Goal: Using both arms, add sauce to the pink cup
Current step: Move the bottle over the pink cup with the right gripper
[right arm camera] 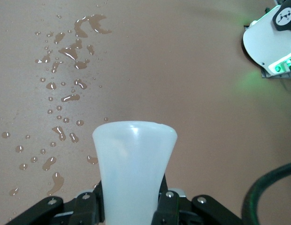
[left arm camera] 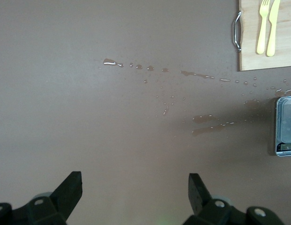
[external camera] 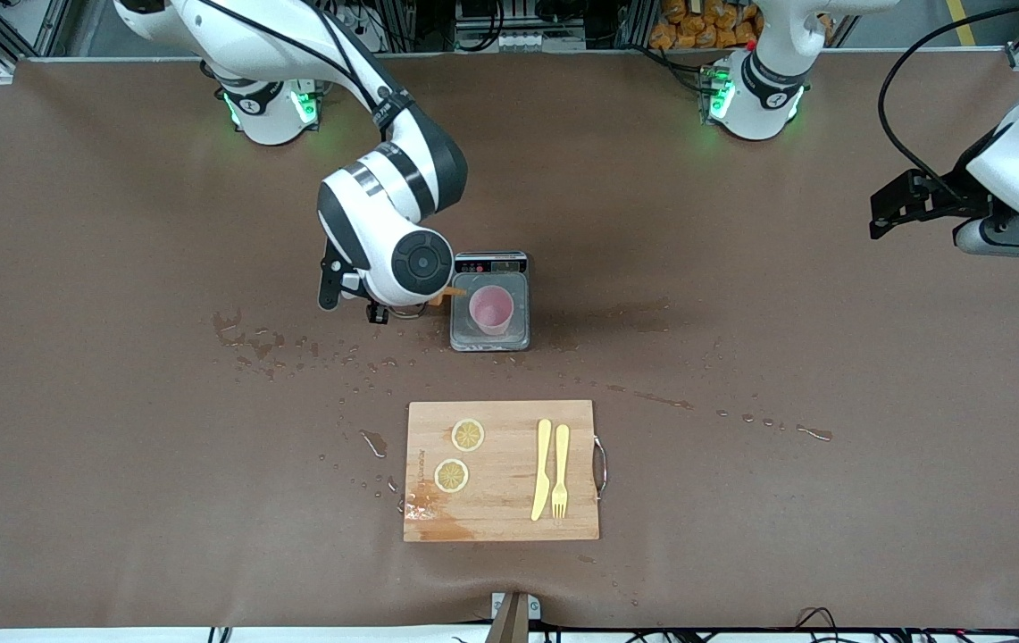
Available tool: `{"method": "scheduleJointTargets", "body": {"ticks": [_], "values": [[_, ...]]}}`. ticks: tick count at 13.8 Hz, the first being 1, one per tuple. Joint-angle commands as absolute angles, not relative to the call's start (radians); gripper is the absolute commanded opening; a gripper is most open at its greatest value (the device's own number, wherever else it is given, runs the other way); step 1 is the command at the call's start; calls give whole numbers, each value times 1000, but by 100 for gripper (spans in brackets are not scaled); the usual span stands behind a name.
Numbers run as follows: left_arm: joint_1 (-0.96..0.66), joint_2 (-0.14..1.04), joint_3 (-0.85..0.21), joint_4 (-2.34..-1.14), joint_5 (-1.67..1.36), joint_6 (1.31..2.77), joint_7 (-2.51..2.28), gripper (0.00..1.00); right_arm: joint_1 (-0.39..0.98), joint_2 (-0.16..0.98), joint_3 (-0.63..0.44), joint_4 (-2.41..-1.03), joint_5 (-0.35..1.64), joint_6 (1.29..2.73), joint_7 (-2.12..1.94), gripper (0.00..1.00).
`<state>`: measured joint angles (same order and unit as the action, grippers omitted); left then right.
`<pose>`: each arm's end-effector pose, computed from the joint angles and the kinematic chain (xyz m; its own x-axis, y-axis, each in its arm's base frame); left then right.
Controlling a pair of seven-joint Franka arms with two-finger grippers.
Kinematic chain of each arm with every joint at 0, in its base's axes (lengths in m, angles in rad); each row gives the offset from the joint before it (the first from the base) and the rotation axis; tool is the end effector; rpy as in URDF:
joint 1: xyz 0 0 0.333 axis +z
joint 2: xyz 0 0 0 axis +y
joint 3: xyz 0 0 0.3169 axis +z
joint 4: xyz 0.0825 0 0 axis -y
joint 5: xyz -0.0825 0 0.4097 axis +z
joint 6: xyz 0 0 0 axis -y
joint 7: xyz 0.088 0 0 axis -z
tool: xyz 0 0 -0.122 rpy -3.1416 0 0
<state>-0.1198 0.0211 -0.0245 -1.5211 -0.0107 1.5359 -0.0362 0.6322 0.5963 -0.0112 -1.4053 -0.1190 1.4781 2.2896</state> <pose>0.5773 -0.0851 0.6197 0.9941 -0.1083 -0.0067 -0.1082 -0.9941 0.0110 0.5521 0.3774 0.3040 -0.0028 -0.9100 0.4146 -0.9435 0.1398 0.3006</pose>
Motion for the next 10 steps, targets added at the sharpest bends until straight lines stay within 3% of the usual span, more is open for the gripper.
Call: {"method": "scheduleJointTargets", "body": {"ticks": [1, 4, 8, 10], "values": [[-115, -21, -40, -1545, 9, 1562, -23, 100, 667, 663, -25, -1298, -158, 1414, 2313, 36], [-114, -23, -38, -1540, 8, 1560, -38, 100, 690, 687, -25, -1295, -179, 1414, 2342, 35], [-113, -15, -34, -1540, 11, 1562, -37, 100, 696, 692, -23, -1295, -198, 1408, 2339, 25], [-114, -17, -35, -1539, 11, 1562, -37, 100, 696, 696, -23, -1293, -198, 1402, 2330, 7]]}}
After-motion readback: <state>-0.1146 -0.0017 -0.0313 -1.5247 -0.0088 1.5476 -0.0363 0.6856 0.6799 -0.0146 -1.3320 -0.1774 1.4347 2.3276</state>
